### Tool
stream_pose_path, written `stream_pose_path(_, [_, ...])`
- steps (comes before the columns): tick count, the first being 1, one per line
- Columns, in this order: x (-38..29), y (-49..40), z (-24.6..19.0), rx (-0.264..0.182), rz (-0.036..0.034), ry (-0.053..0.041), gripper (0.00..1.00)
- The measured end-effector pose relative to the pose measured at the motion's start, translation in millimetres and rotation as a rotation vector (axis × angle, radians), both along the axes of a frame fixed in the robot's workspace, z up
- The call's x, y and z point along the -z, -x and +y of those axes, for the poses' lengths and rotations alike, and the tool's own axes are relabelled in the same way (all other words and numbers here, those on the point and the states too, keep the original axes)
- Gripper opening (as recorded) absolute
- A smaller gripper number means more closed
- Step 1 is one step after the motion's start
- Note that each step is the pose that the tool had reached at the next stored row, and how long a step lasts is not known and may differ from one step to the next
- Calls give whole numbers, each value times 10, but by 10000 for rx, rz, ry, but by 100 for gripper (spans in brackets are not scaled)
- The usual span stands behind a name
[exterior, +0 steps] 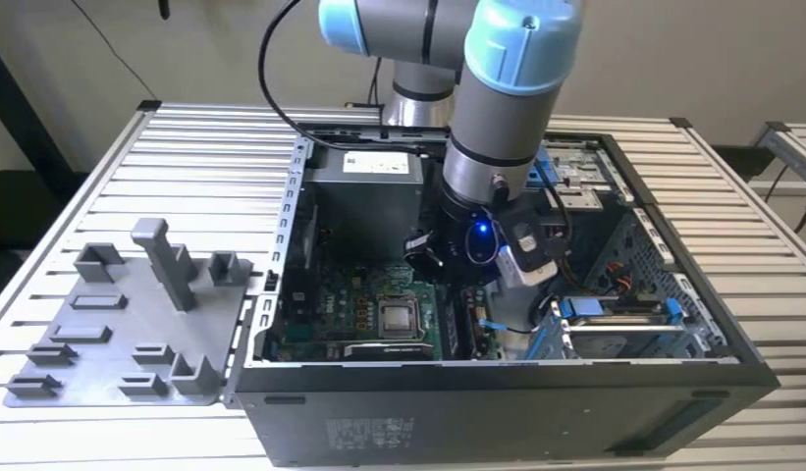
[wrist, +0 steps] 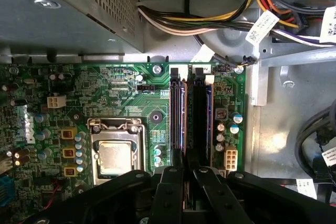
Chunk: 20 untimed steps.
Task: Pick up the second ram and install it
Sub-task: 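Insert the second ram into the second slot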
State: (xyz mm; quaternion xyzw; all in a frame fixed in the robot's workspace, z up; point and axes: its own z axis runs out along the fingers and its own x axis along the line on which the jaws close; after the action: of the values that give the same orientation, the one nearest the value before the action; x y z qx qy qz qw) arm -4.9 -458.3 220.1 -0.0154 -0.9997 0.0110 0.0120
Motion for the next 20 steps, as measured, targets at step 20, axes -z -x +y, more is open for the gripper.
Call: stream_pose_path(20, [-13,-10,0,-81,-11,33,14])
